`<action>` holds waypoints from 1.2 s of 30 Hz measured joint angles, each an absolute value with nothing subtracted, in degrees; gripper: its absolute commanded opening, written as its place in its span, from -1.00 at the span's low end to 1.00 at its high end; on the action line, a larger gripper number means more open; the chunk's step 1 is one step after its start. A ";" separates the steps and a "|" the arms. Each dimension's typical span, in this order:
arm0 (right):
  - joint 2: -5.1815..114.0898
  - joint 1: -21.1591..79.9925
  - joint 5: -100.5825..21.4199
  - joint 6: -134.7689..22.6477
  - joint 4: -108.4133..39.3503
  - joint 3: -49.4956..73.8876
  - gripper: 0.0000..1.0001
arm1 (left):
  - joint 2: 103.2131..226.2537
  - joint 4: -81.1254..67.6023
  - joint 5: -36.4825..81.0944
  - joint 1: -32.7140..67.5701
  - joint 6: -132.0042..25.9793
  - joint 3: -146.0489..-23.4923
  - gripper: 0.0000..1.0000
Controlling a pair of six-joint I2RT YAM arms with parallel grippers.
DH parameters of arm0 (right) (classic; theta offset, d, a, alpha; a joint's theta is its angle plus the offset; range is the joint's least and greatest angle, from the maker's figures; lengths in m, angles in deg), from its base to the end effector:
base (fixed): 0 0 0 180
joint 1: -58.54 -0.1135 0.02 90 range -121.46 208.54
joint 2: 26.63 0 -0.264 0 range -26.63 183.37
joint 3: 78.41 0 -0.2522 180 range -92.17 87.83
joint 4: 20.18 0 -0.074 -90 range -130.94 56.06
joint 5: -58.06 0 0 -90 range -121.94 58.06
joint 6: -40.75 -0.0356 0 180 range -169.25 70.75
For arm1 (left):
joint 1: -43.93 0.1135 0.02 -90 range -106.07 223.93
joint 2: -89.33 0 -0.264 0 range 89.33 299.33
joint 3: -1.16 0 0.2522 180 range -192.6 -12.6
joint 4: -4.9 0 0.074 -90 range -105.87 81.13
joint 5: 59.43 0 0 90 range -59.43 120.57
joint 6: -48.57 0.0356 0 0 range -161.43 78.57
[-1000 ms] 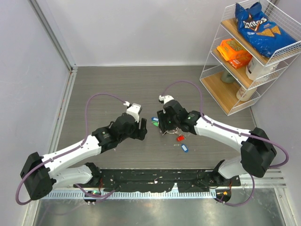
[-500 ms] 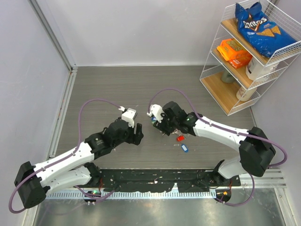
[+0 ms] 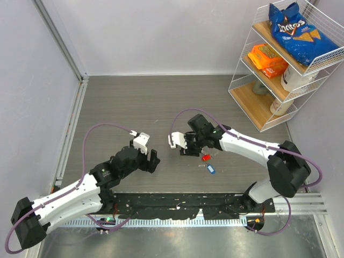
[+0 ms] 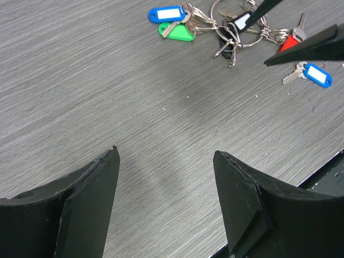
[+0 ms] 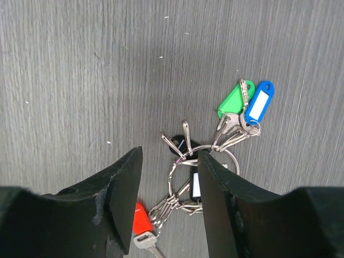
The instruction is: Put the keys on the keyring
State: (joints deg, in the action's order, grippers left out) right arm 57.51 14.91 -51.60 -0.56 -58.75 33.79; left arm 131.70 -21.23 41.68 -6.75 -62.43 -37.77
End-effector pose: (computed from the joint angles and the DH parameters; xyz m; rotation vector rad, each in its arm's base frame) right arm 0.2066 0.2135 0.2172 -1.8897 1.6256 0.3961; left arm 0.1139 -0.1283 0.2225 0.4273 2.0818 -0.5562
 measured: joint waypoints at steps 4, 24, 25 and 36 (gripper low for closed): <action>59.61 16.96 -54.70 4.60 -60.33 32.61 0.01 | 129.25 -17.95 40.89 -6.75 -61.68 -33.70 0.54; 70.84 18.93 -61.68 17.91 -68.07 21.83 -0.15 | 125.97 -9.51 40.15 -6.75 -60.70 -27.85 0.60; 71.13 18.93 -61.68 18.15 -68.31 21.72 -0.16 | 126.04 -9.51 40.15 -6.75 -60.70 -27.85 0.60; 75.04 18.93 -61.50 19.44 -70.67 20.59 -0.22 | 126.10 -9.25 40.20 -6.75 -60.66 -27.85 0.61</action>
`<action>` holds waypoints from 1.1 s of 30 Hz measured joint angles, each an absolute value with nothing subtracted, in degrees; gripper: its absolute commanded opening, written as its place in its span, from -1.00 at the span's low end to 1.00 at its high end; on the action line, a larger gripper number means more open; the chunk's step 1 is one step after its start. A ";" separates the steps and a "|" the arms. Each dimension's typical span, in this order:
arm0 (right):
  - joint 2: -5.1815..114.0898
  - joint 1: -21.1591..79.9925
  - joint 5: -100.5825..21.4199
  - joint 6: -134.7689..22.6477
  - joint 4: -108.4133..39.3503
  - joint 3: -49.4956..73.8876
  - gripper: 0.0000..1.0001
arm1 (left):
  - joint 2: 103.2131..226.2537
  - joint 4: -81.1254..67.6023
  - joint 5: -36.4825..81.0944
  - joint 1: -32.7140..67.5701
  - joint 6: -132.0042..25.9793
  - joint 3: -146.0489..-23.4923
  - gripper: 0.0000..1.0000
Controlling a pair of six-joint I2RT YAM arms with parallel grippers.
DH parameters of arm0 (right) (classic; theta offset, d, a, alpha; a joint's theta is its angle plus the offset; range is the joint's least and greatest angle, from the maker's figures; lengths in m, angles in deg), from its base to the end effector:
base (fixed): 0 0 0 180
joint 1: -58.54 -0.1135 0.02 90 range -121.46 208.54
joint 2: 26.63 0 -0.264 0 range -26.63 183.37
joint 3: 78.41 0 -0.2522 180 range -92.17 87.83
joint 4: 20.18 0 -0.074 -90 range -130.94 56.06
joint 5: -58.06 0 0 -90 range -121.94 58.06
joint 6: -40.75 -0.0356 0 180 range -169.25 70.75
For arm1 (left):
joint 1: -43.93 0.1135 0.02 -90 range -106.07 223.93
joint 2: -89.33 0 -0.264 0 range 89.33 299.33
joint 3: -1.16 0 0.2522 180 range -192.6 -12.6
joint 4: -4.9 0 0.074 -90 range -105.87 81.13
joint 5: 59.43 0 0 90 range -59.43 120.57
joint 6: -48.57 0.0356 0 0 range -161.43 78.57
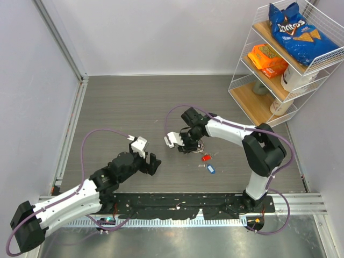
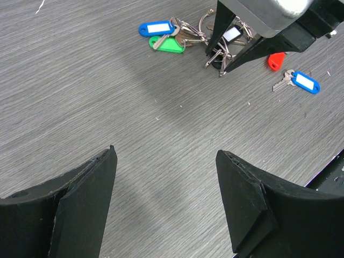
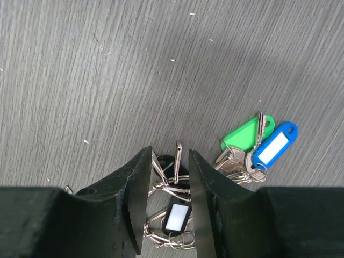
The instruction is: Put the keys on the keyring
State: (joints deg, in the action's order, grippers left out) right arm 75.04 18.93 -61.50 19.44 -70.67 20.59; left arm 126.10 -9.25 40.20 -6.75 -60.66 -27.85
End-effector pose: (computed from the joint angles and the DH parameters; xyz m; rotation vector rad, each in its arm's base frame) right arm 0.2533 0.2324 0.1837 -2.2102 1.4543 0.5650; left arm 0.1058 -0.1197 0.1968 0.4323 1.9554 -0.6359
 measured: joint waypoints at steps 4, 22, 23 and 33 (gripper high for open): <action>75.43 18.93 -61.37 19.44 -71.19 19.60 -0.26 | 126.19 -9.09 40.20 -6.75 -60.66 -27.85 0.61; 79.59 18.32 -58.92 19.42 -74.19 15.01 -0.34 | 125.84 -9.09 40.26 -6.75 -60.66 -27.85 0.62; 79.85 18.25 -58.77 19.42 -74.38 14.73 -0.34 | 125.80 -9.09 40.26 -6.75 -60.66 -27.85 0.62; 81.38 17.35 -57.46 19.42 -76.26 13.20 -0.35 | 125.29 -9.12 40.44 -6.75 -60.66 -27.85 0.63</action>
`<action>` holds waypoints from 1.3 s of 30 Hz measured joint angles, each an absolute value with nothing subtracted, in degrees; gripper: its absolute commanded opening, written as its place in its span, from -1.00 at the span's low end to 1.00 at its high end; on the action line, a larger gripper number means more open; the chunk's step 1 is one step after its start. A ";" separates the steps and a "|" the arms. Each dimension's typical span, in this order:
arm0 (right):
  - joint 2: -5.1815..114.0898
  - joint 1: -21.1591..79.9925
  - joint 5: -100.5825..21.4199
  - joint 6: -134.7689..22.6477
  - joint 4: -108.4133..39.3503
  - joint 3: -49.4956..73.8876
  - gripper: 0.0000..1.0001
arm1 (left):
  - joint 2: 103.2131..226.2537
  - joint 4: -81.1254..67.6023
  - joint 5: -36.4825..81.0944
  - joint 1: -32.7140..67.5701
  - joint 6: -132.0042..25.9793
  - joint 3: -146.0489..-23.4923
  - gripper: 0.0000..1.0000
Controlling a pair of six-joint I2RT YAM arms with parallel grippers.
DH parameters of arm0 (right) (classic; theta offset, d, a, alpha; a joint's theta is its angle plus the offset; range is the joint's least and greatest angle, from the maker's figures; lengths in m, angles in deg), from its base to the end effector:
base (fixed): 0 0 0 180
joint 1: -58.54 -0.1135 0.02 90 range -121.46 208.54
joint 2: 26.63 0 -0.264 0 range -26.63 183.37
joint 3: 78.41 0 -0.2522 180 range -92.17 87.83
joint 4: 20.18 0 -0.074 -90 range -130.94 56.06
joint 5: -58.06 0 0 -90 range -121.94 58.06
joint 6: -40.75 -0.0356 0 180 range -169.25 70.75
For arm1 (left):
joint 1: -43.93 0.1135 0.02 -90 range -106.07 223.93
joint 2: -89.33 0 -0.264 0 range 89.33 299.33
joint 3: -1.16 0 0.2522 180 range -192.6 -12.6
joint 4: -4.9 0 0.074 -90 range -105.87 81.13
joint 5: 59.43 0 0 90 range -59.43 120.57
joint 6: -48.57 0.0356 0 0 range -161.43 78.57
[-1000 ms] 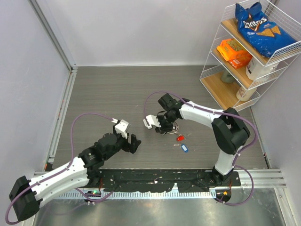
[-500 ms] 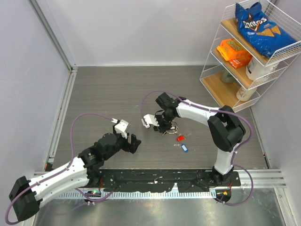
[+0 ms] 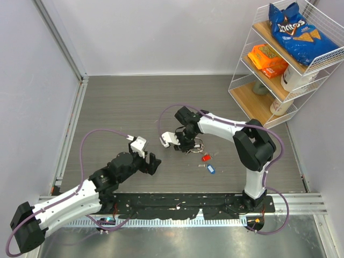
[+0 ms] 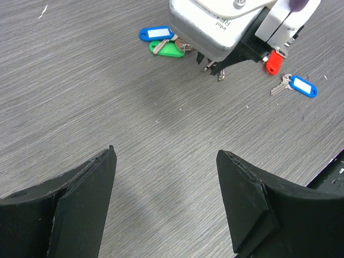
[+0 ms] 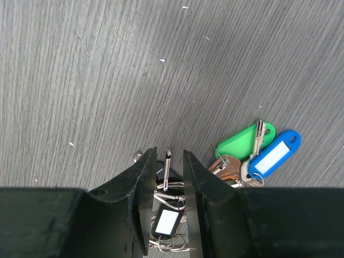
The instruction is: Put the keys on the keyring
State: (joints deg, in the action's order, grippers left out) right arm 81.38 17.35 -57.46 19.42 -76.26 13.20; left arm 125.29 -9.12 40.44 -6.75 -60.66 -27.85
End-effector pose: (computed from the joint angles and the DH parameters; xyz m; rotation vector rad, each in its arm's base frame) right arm 0.2649 0.2522 0.1770 -2.2953 1.5159 0.5229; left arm 0.1052 -0.1188 0.1990 0.4240 1.9402 -0.6408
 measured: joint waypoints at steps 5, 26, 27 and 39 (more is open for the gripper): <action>82.71 17.18 -56.82 19.42 -76.81 12.35 -0.36 | 125.29 -9.09 40.44 -6.75 -60.66 -27.85 0.62; 84.31 16.87 -57.22 18.94 -78.54 9.86 -0.88 | 125.03 -9.12 40.46 -6.75 -60.66 -27.85 0.63; 83.61 16.87 -57.63 18.61 -78.19 10.36 -0.88 | 124.86 -9.12 40.46 -6.75 -60.66 -27.85 0.63; 61.23 16.79 -64.74 6.06 -64.79 21.55 -0.88 | 116.81 -7.41 36.72 -6.75 -60.68 -24.98 0.62</action>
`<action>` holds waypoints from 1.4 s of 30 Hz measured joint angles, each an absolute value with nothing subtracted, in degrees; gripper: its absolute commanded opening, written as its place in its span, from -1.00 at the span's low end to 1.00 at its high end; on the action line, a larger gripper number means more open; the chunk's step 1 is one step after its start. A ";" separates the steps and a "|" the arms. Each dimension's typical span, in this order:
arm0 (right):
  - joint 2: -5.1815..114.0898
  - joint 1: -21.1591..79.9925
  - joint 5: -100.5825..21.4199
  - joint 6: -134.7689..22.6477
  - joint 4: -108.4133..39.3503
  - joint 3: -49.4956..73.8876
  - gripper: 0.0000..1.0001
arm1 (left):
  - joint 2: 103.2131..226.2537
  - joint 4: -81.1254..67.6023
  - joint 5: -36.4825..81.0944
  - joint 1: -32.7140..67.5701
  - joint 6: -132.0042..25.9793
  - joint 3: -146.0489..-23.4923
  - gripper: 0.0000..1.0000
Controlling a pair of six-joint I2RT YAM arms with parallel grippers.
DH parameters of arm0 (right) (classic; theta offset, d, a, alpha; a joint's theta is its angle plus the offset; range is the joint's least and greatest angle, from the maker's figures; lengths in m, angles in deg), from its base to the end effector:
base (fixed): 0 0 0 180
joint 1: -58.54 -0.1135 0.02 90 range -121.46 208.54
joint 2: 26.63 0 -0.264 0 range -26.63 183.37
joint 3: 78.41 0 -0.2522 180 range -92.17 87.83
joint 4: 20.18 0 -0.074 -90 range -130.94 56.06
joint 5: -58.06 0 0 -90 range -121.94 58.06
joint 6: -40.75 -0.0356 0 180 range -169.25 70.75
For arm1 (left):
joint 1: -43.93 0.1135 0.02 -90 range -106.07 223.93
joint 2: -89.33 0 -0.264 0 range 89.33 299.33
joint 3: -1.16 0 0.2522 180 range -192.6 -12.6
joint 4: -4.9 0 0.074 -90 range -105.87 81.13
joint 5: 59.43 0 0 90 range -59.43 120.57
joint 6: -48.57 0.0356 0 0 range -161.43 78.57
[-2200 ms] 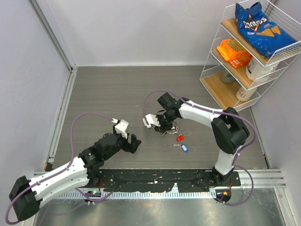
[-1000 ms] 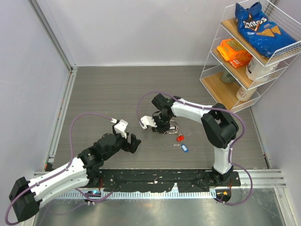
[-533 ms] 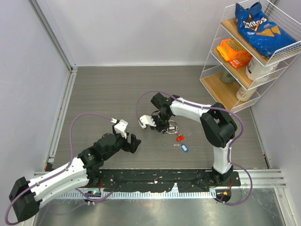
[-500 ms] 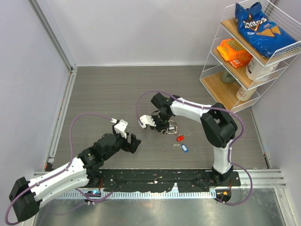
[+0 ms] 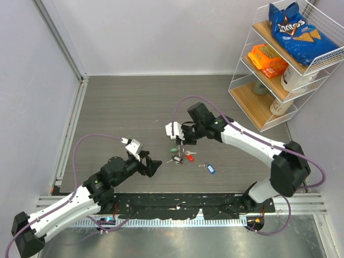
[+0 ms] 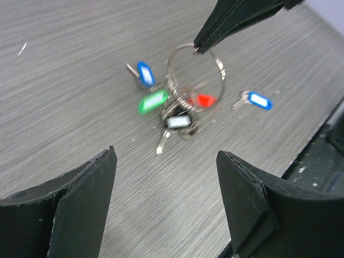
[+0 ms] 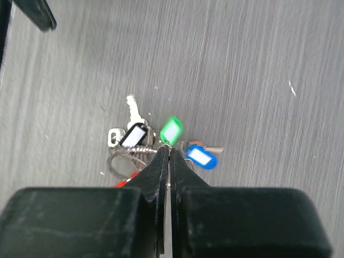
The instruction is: Put the keys on the keyring
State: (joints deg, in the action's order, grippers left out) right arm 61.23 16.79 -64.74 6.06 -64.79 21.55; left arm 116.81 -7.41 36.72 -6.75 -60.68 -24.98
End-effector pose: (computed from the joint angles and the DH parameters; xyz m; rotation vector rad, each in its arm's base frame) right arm 0.2284 0.2297 0.2606 -1.9296 1.3893 0.5964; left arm 0.0943 -0.1092 0.2036 0.4314 1.8254 -0.7619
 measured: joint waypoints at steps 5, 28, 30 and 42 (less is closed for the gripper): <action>51.72 16.48 -66.81 -3.51 -57.51 28.52 -0.88 | 110.78 -8.11 33.42 -6.75 -60.68 -25.97 0.64; 28.14 1.31 -45.81 -39.79 -35.94 34.84 -0.88 | 116.33 -5.64 22.43 -6.75 -67.17 -40.70 0.64; 28.97 0.17 -40.24 -42.28 -36.22 33.75 -0.89 | 116.81 -5.23 22.43 -6.75 -68.02 -40.98 0.65; 35.11 -4.83 -19.19 -53.65 -40.59 25.44 -0.88 | 121.16 -2.60 23.52 -6.75 -69.31 -42.93 0.66</action>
